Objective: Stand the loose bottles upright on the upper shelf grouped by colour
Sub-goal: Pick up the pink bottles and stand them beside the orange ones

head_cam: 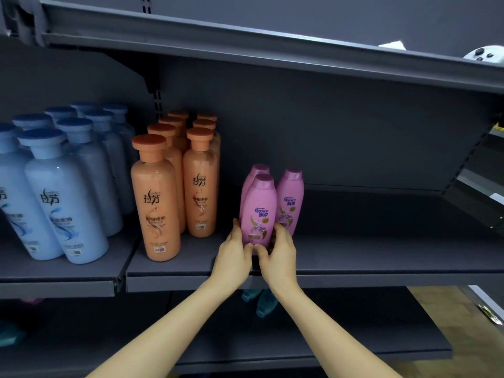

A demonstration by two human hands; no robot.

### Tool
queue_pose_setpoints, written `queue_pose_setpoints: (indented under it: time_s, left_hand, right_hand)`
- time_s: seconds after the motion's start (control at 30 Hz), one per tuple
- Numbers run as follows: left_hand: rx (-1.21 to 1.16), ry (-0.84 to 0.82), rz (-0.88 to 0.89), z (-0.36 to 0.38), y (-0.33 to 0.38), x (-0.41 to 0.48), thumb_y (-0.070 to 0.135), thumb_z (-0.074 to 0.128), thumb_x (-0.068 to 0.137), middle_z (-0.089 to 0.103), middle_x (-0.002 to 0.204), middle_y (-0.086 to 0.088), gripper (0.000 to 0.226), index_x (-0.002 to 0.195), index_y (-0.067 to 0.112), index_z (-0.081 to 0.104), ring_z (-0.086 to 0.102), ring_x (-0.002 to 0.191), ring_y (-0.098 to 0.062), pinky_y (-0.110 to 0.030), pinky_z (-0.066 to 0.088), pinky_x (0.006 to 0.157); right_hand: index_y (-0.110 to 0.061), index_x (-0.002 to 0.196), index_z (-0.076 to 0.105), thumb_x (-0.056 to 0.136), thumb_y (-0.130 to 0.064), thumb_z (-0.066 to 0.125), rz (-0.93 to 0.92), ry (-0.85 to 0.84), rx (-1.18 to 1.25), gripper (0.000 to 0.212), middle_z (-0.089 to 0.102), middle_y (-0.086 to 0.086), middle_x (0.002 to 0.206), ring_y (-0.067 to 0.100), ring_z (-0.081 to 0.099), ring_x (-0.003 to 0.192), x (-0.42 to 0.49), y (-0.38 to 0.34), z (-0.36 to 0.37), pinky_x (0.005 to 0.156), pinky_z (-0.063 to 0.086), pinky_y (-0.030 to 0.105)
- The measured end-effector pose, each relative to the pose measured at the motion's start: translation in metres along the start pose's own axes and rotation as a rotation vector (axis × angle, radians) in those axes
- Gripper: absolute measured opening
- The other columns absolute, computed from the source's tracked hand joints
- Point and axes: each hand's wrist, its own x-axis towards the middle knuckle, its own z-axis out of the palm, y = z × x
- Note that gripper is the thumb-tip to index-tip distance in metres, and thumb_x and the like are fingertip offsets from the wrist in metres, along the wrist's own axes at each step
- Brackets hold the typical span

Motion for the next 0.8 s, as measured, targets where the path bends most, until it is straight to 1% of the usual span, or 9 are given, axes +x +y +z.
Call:
queue_pose_setpoints:
  time_s: [0.17,0.33,0.5,0.63,0.8]
  left_hand:
    - [0.012,-0.006,0.002,-0.001,0.002,-0.001,0.006,0.041,0.095,0.044,0.141,-0.011,0.063,0.15,0.008,0.011,0.046,0.125,-0.024,-0.023,0.038,0.094]
    - [0.013,-0.016,-0.004,-0.003,0.008,-0.002,-0.002,0.04,0.091,0.04,0.143,-0.013,0.068,0.15,0.006,0.007,0.044,0.127,-0.025,-0.027,0.038,0.099]
    - [0.012,-0.025,-0.022,-0.004,0.012,-0.002,-0.002,0.041,0.09,0.038,0.144,-0.015,0.071,0.15,0.006,0.005,0.044,0.127,-0.027,-0.031,0.04,0.102]
    - [0.023,-0.029,-0.028,-0.005,0.014,-0.003,-0.001,0.042,0.091,0.038,0.144,-0.015,0.07,0.15,0.005,0.004,0.043,0.128,-0.027,-0.029,0.039,0.101]
    - [0.028,-0.038,-0.035,-0.006,0.015,-0.003,-0.001,0.042,0.091,0.037,0.145,-0.016,0.071,0.15,0.005,0.004,0.043,0.128,-0.027,-0.029,0.039,0.101]
  right_hand:
    - [-0.005,0.12,0.052,0.082,-0.001,0.063,0.006,0.001,-0.004,0.04,0.055,0.005,0.11,0.015,0.052,0.099,0.001,-0.001,0.0,0.086,0.045,0.025]
    - [-0.005,0.121,0.051,0.082,0.0,0.062,0.007,0.001,-0.02,0.042,0.056,0.007,0.112,0.018,0.053,0.103,0.001,0.0,0.001,0.089,0.047,0.03]
    - [-0.005,0.121,0.051,0.082,0.0,0.061,0.011,0.002,-0.037,0.041,0.057,0.007,0.111,0.02,0.055,0.101,0.002,0.001,0.002,0.086,0.047,0.029]
    - [-0.005,0.123,0.05,0.082,-0.001,0.061,0.019,-0.003,-0.051,0.042,0.057,0.008,0.112,0.022,0.056,0.102,0.002,0.002,0.003,0.088,0.048,0.036]
    - [-0.005,0.123,0.05,0.083,-0.002,0.061,0.019,-0.005,-0.064,0.041,0.057,0.009,0.112,0.023,0.056,0.102,0.002,0.002,0.003,0.088,0.049,0.038]
